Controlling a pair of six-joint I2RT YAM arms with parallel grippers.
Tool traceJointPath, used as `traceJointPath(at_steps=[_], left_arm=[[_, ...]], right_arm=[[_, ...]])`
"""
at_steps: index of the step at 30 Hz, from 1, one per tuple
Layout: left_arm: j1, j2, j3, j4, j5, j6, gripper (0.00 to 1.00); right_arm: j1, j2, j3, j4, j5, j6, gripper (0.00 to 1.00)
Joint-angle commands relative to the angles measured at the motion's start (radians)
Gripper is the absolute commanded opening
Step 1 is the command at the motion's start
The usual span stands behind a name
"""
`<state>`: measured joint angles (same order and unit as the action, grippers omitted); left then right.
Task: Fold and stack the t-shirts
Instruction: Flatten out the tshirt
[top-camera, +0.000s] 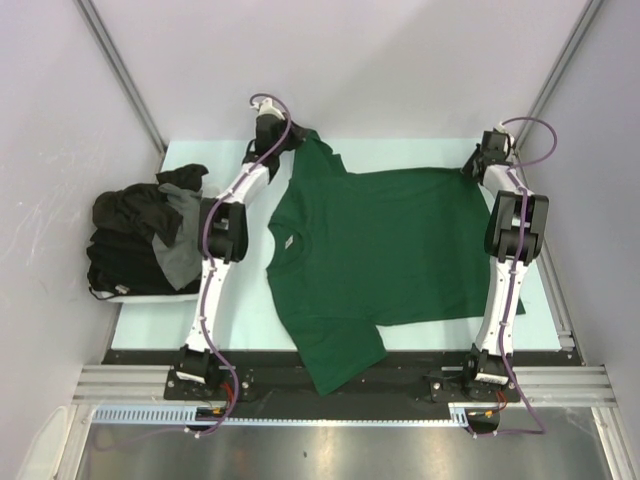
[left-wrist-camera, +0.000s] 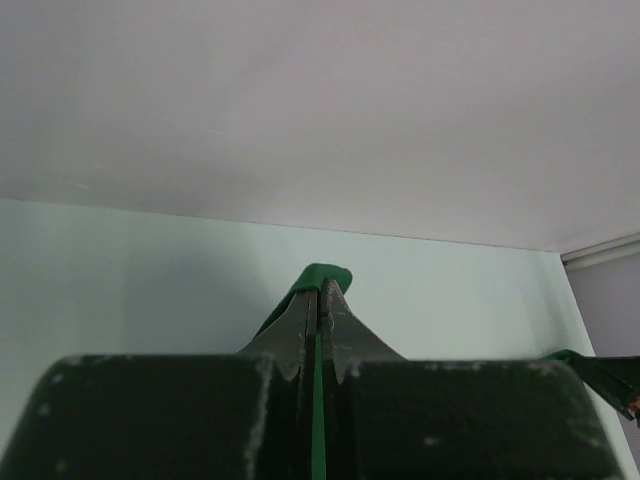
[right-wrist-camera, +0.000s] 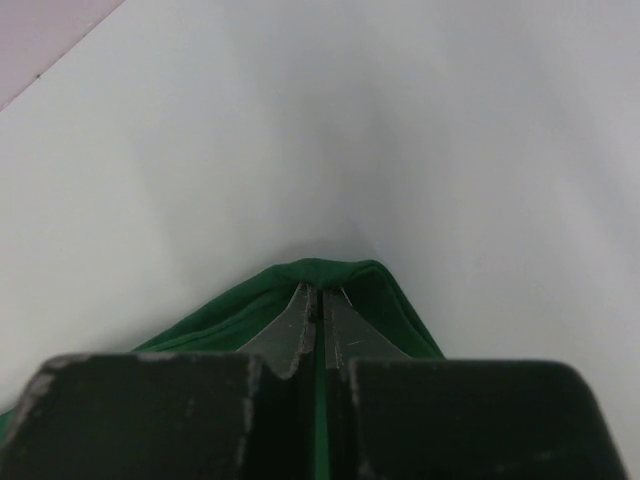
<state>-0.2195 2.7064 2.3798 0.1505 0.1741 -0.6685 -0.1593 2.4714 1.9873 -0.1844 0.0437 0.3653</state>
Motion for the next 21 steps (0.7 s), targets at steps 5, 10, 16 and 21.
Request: traceJointPath(at_steps=[5, 10, 16, 21], left_arm=[[0.025, 0.015, 0.05, 0.008, -0.033, -0.032, 0.0], [0.029, 0.032, 0.078, -0.032, -0.068, -0.046, 0.25], [0.054, -0.037, 0.15, -0.143, -0.056, -0.03, 0.99], [0.052, -0.243, 0.093, -0.285, -0.074, 0.069, 1.0]], right_arm=[[0.004, 0.049, 0.08, -0.015, 0.005, -0.003, 0.0], [0.009, 0.058, 0.103, -0.027, -0.013, -0.017, 0.0], [0.01, 0.063, 0.258, -0.118, -0.134, -0.019, 1.0], [0.024, -0.035, 0.352, -0.201, -0.185, -0.031, 1.0]])
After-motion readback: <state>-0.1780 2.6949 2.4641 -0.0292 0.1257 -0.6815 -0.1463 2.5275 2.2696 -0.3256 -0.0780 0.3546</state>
